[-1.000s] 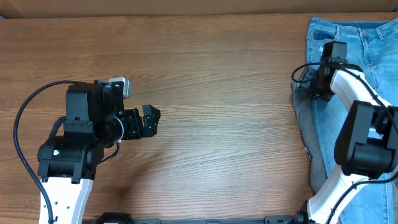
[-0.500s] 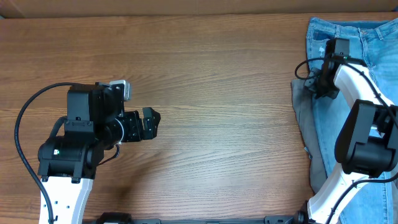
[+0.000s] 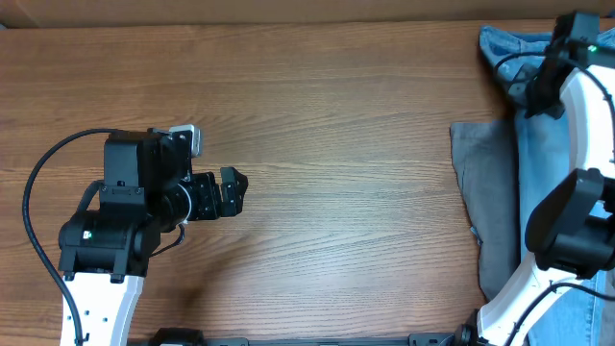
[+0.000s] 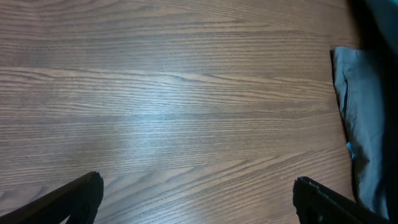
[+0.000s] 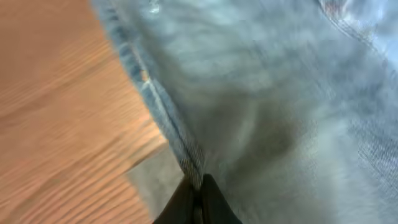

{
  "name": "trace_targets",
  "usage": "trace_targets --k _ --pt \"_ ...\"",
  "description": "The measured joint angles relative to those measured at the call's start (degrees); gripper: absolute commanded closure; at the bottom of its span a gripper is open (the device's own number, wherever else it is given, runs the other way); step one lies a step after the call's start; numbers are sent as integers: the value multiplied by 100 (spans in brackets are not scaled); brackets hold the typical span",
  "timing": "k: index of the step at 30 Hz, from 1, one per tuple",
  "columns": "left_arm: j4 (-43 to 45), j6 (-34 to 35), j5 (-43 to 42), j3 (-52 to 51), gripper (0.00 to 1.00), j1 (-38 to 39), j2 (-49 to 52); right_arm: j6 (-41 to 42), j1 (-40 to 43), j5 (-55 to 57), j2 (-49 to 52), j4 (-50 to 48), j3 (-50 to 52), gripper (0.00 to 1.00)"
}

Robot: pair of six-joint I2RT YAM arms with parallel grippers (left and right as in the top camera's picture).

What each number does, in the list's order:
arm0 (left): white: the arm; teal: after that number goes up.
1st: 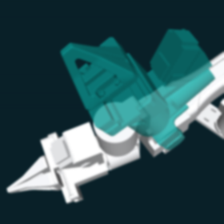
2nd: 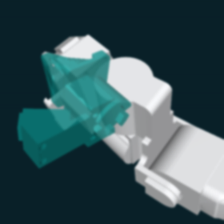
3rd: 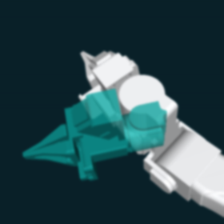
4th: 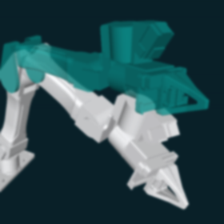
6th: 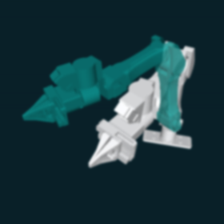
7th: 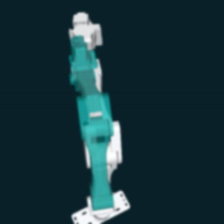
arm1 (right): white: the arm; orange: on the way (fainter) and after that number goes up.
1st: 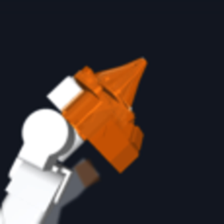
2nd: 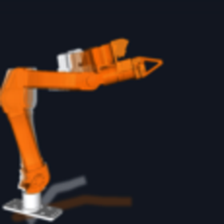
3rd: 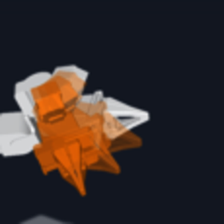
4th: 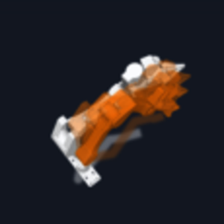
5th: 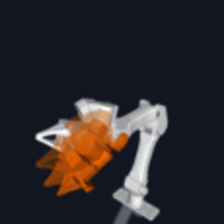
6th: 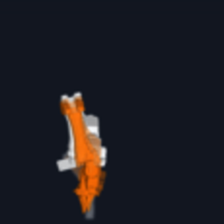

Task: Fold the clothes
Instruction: 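Reach the right gripper to the blue jeans waistband and grasp it, then drag the blue jeans with the right gripper leftward onto the open table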

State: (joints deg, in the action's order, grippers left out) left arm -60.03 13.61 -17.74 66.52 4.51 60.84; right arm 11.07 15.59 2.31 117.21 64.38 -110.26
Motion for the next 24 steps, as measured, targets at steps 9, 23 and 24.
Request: trace_targets --k 9,23,24 --pt "-828 -4 275 1231 0 -85 68 -382 -1165 -514 -1137 1174 -1421 96" --pt "-2361 -162 2002 5189 0 -157 -55 157 -6857 1010 -1910 2205 -1786 15" --pt "-2406 -177 2039 5252 0 -157 -70 234 -6863 1231 -1941 2238 -1786 14"
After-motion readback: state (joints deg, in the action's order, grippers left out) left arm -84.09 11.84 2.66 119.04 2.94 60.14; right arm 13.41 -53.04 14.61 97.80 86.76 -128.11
